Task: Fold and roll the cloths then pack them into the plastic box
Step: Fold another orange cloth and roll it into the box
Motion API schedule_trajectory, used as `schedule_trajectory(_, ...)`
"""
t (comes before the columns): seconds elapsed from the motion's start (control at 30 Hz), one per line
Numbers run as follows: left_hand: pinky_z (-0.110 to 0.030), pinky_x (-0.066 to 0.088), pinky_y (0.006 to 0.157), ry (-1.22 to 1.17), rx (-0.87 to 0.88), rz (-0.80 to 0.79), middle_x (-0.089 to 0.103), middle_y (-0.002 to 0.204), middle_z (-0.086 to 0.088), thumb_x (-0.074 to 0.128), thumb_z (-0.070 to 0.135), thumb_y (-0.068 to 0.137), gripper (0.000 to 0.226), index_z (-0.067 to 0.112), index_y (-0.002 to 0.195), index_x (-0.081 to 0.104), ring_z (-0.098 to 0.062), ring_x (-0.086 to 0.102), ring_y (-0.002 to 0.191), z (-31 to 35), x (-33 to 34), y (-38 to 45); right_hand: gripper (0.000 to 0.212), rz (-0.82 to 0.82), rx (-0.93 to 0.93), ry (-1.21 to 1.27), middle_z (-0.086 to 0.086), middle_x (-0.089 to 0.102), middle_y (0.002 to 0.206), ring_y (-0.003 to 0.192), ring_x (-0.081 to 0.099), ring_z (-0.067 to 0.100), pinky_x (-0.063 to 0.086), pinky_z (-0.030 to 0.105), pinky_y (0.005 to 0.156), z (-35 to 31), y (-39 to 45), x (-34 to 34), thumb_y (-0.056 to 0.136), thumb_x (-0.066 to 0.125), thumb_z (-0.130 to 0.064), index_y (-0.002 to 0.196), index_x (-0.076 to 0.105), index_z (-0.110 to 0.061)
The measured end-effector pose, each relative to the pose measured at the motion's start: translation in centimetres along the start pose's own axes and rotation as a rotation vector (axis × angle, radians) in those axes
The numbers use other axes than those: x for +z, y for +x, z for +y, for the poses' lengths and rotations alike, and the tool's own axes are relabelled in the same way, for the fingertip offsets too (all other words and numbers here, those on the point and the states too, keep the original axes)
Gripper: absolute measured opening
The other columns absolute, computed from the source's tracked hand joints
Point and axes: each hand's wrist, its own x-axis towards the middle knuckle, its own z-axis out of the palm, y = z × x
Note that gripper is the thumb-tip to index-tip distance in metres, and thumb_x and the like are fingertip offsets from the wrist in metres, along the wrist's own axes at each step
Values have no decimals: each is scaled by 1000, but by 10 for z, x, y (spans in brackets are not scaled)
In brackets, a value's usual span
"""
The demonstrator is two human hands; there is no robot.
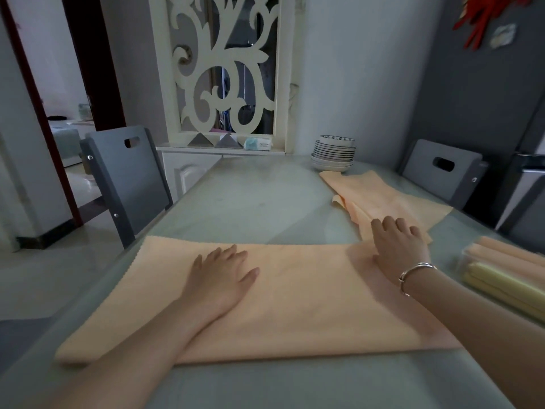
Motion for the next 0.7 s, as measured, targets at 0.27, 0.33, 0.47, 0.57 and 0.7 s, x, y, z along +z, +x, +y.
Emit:
schedule_trajectory(0.27, -44, 17, 116, 25, 42, 10, 20, 156, 9, 27, 62, 92, 62, 31, 145, 30, -14, 18, 144, 21, -7, -8, 47, -187, -25, 380, 1, 47, 130, 123, 42, 23, 36, 34, 98, 25, -48, -20, 88, 54, -43, 127, 43, -21)
schedule_trajectory(0.33, -43, 16, 116, -10, 84, -63, 18, 157, 10, 26, 69, 89, 69, 32, 147, 26, -13, 16, 144, 22, -8, -14, 52, -182, -134, 517, -4, 47, 136, 127, 40, 18, 30, 30, 104, 19, -58, -32, 87, 53, -50, 132, 43, -25)
schedule_trajectory(0.47, -37, 9, 119, -159, 223, -272, 15, 156, 16, 18, 96, 56, 110, 36, 147, 25, -11, 6, 146, 14, -16, -40, 67, -368, -380, 669, -6, 31, 150, 138, 29, 14, 18, 25, 112, -4, -84, -55, 87, 49, -58, 145, 27, -30)
schedule_trajectory(0.57, -27, 5, 118, -229, 288, -346, 15, 154, 23, 32, 98, 49, 113, 40, 146, 26, 0, 4, 143, 2, -27, -59, 75, -456, -472, 672, -7, 22, 154, 140, 23, 13, 16, 24, 113, -11, -98, -55, 85, 49, -62, 147, 19, -33)
schedule_trajectory(0.7, -25, 4, 117, -124, 354, -375, 9, 153, 28, 40, 88, 63, 97, 43, 147, 19, 4, 0, 142, -10, -30, -72, 80, -436, -489, 650, -9, 10, 158, 144, 8, 6, 7, 24, 117, -13, -108, -48, 82, 40, -68, 149, 17, -31)
